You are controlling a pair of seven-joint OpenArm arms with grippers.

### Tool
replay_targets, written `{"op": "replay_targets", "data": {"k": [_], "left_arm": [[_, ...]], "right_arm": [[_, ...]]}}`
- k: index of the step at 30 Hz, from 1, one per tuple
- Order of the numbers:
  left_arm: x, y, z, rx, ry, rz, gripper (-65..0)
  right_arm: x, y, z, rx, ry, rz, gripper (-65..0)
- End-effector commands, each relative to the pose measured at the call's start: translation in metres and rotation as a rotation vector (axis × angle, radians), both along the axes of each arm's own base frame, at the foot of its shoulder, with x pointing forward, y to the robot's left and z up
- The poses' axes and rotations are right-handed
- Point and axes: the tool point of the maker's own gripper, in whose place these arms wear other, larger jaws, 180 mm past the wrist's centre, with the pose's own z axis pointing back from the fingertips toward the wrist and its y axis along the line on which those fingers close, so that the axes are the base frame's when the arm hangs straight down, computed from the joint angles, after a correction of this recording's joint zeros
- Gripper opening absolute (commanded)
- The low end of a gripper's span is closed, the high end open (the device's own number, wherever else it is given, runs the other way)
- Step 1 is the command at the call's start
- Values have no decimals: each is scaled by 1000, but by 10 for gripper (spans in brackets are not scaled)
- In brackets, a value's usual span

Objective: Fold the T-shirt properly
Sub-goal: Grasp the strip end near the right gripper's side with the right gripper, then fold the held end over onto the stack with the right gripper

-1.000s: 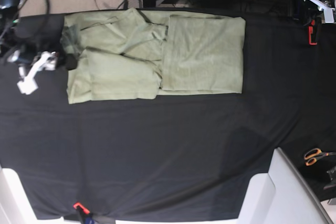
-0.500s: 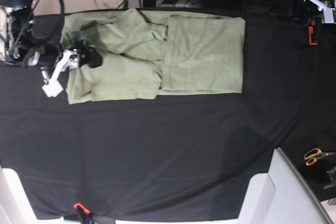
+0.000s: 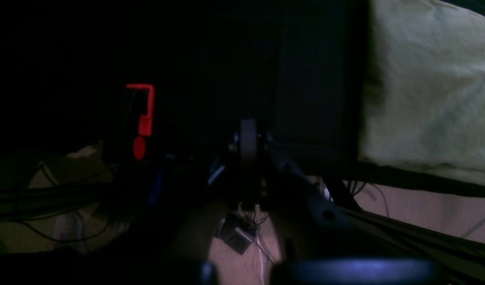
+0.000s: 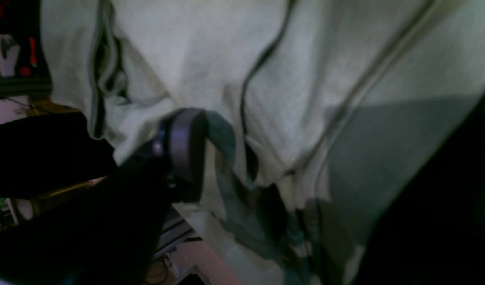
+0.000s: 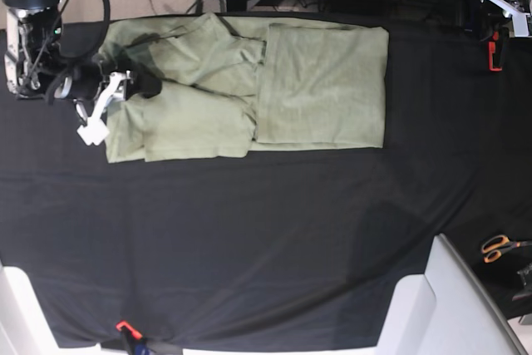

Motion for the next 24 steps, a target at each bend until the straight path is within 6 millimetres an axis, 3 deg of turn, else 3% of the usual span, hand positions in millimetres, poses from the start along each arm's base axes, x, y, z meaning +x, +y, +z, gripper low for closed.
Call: {"op": "replay_targets", "data": {"k": [1,4,8,11,14,17,19,24], "left_arm": [[3,2,9,12,-28,-14,-650],[2,2,8,9,-27,-12,-650],[-3,5,1,-4,-8,3,-650],[-4,5,0,-5,-7,5,-650],[-4,6,1,-3,-8,7,-650],[-2,5,3,1,-14,1,-650],[-2,4,3,-1,-12,-1,-650],[-2,4,3,0,-14,-1,-650]], "right_arm": [[-8,-4,-5,-35,34,29,-378],[-6,-4,-4,-34,27,26,-422],[-1,-15,-6,-43,38,8,-650],[-1,-33,-14,-56,78,-25,-638],[2,-75,-17,-94,79,-122,-647],[12,-119,-5,-170,41,-154,-647],[20,-138,7,-216,8,-144,-645],[25,-140,32,-306,-50,-127,-645]]}}
